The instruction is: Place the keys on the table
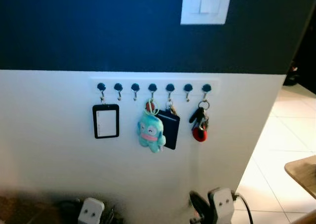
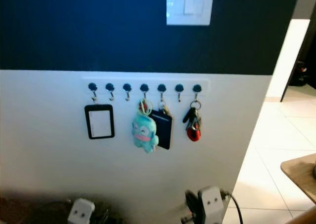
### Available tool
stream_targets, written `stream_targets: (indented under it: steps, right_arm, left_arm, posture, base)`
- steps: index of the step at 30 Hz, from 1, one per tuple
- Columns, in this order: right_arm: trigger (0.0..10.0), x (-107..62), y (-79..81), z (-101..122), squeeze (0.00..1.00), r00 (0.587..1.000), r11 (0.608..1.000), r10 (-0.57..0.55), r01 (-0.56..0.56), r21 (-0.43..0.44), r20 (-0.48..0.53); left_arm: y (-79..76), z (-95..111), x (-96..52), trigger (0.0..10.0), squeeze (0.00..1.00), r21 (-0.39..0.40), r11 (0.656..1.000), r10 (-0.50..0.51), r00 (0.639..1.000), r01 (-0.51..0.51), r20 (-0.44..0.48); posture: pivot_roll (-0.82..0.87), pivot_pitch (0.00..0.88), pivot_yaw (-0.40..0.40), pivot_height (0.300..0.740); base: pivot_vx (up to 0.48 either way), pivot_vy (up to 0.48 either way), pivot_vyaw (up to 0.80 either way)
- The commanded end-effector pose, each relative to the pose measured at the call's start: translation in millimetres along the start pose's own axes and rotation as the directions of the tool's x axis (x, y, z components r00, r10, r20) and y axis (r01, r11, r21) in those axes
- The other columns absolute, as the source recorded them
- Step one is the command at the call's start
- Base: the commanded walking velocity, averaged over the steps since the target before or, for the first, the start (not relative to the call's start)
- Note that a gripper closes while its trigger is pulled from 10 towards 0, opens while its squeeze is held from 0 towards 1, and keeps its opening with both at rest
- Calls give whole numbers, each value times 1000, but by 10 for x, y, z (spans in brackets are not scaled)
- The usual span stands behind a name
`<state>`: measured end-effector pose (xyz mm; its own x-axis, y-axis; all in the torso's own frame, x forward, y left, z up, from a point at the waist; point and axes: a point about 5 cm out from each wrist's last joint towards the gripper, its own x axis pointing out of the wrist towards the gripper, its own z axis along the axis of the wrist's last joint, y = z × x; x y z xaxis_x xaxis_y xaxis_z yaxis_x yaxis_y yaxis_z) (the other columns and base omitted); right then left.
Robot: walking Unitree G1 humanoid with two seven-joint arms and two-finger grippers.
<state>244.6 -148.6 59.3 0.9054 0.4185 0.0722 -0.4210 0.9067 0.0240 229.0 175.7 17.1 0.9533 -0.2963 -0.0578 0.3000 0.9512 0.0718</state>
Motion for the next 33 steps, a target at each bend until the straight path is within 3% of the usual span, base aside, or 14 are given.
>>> stream_targets:
  steps: [1,3,5,6,9,10,12,13,16,18,21,28,30,33]
  right_arm:
    - [10000,-45,72,111,0,997,993,71,-73,95,25]
    - [10000,-70,115,213,0,991,970,120,-131,205,67]
    - [10000,-70,115,213,0,991,970,120,-131,205,67]
    - [10000,-99,146,290,0,983,939,152,-178,295,107]
    - [10000,-209,303,528,0,924,778,299,-382,499,240]
    - [10000,-209,303,528,0,924,778,299,-382,499,240]
    - [10000,-234,361,644,0,890,709,344,-455,538,299]
    - [10000,-234,361,644,0,890,709,344,-455,538,299]
    - [10000,-206,389,903,0,829,611,361,-556,563,427]
    - [10000,-182,382,1035,0,795,569,364,-602,560,485]
    - [10000,-121,365,1244,0,738,508,366,-669,543,567]
    - [10000,-9,350,1412,0,685,465,372,-722,512,627]
    - [10000,132,336,1434,0,685,481,375,-719,501,624]
    - [10000,211,321,1422,0,701,511,370,-702,497,610]
  left_arm:
    - [-73,68,28,10000,0,-40,999,-23,999,24,30]
    - [-111,138,70,10000,0,-55,997,-45,997,48,60]
    - [-111,138,70,10000,0,-55,997,-45,997,48,60]
    - [-137,180,84,10000,0,-63,996,-64,995,69,76]
    - [-191,282,104,10000,0,-74,990,-109,988,117,107]
    - [-191,282,104,10000,0,-74,990,-109,988,117,107]
    - [-185,322,111,10000,0,-74,990,-109,987,118,115]
    - [-185,322,111,10000,0,-74,990,-109,987,118,115]
    - [-97,410,130,10000,0,-66,995,-70,987,80,142]
    - [-59,446,138,10000,0,-81,994,-65,987,77,150]
    - [-89,520,148,10000,0,-116,981,-135,978,155,162]
    - [-115,617,184,10000,0,-121,975,-161,969,186,188]
    - [-116,647,222,10000,0,-124,977,-150,969,176,198]
    - [-123,658,238,10000,0,-124,976,-149,968,176,202]
  posture:
    - [38,45,10,740]
    - [36,45,10,740]
    - [36,45,10,740]
    - [34,45,11,740]
    - [34,47,11,740]
    - [34,47,11,740]
    - [35,45,10,740]
    - [35,45,10,740]
    - [35,46,9,740]
    - [35,47,8,740]
    - [38,47,4,740]
    - [39,44,1,740]
    - [37,41,-1,740]
    - [38,41,-2,740]
  base:
    - [0,0,0]
    - [0,0,0]
    - [0,0,0]
    - [0,0,0]
    - [0,0,0]
    - [0,0,0]
    - [0,0,0]
    - [0,0,0]
    - [0,0,0]
    - [0,0,0]
    - [0,0,0]
    - [0,0,0]
    - [0,0,0]
    - [0,0,0]
